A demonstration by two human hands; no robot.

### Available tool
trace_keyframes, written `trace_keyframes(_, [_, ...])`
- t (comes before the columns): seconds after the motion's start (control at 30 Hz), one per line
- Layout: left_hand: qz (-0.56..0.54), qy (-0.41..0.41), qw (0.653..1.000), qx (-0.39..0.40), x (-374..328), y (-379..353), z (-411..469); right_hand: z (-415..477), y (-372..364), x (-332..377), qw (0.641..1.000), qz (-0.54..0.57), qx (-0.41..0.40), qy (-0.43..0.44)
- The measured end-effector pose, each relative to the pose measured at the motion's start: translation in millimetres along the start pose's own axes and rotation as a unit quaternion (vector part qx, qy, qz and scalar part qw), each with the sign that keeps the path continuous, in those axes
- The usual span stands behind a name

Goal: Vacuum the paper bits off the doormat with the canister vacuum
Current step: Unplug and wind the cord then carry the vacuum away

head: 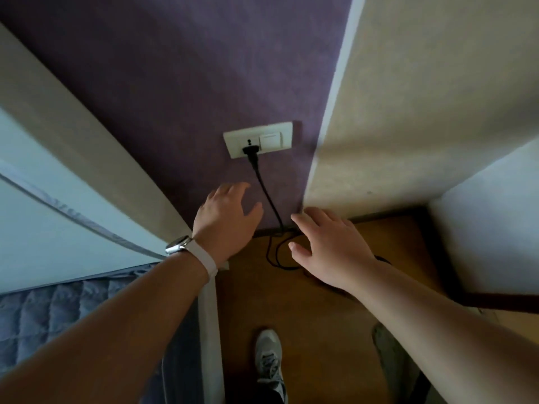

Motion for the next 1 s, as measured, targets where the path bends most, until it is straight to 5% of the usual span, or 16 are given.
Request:
trace_keyframes(0.17, [-0.144,0.058,0.984,0.085,-8.1,-7.7,31.0,38.6,-4.4,14.7,0.999,0.024,0.005,-0.035])
trace_keyframes(0.3, [-0.236,0.091,0.966,0.049,-14.1,-17.0,44.0,62.3,-18.1,14.1,0.995,0.074,0.009,-0.067])
trace_keyframes(0.67, [-0.352,0.149,0.923,-0.038,-23.1,-24.6,31.1,64.3,-49.8,1.7,0.983,0.164,0.023,-0.075])
trace_keyframes(0.8, [-0.289,0.094,0.952,0.037,-54.7,-33.8,6.6,34.5,-50.1,-25.8,0.981,0.173,0.056,-0.064])
trace_keyframes(1.0, [-0.379,0.097,0.92,0.037,-106.9,-58.0,-0.4,-8.5,-45.0,-80.8,0.954,0.264,0.043,-0.137])
Point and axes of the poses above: each hand's wrist, its own z-axis towards the middle knuckle, its own y-axis out of the back of the hand, x = y × z, the point moved 4 cm from there along z, towards the middle knuckle, and after that the axes turned 1 degree about -x, right-handed, at the moved point
